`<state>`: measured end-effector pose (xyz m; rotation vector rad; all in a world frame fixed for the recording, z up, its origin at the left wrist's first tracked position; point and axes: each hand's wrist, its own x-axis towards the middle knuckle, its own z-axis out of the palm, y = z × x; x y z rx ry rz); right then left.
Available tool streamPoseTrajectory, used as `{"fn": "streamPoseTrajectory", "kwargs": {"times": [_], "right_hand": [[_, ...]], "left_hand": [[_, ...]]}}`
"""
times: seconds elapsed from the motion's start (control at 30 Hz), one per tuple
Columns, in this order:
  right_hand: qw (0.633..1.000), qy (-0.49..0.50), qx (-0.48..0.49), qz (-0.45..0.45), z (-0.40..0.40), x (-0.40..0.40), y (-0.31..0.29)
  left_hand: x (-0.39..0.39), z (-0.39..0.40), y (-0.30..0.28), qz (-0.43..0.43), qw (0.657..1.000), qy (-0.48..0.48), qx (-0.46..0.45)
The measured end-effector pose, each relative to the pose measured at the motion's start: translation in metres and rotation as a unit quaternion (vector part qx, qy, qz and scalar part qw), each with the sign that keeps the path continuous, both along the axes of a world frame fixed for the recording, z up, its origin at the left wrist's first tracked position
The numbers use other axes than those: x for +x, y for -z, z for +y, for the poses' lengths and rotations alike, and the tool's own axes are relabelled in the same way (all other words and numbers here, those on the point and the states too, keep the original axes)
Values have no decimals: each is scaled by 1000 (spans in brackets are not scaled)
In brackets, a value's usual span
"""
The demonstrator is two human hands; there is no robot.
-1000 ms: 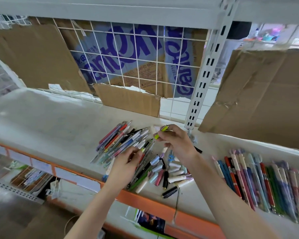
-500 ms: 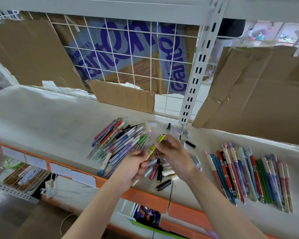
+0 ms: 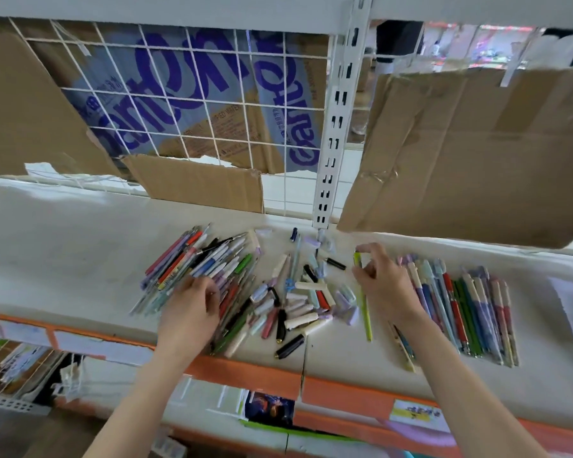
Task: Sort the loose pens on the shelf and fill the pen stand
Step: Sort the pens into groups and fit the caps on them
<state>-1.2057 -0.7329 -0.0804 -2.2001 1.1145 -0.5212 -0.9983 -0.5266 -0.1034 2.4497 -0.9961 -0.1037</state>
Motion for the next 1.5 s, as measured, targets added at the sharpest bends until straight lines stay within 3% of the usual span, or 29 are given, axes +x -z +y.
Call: {"fn": "streamPoseTrajectory", "kwargs": {"times": [0.17, 0.37, 0.6, 0.8, 0.93, 1.07, 1.2, 1.27, 1.33, 1.5], "right_hand": [[990, -46, -9, 133, 3, -9, 11], [971, -53, -63, 224, 7, -13, 5], [983, -85, -55, 152, 20, -5, 3], [980, -106, -84, 148, 24, -1, 10], [973, -113, -92, 177, 24, 3, 14], [996, -69, -15, 58, 20, 4, 13], [979, -4, 178, -101, 18, 5, 7], [946, -9, 264, -189, 21, 5, 4], [916, -27, 303, -262, 26, 6, 0], [864, -62, 331, -374, 41, 13, -10]], "left_hand": [[0, 0, 3, -64, 997, 13, 44], [1, -1, 0, -50, 997, 9, 58], [3, 0, -2, -51, 996, 10, 66], [-1, 1, -4, -64, 996, 14, 63], [1, -3, -8, -61, 987, 10, 149], [4, -7, -9, -62, 976, 15, 209], [-1, -8, -13, -108, 961, 36, 252], [-6, -7, -15, -137, 978, 47, 147], [-19, -10, -23, -98, 992, 82, 3], [-57, -25, -28, 19, 971, 218, -99]]}}
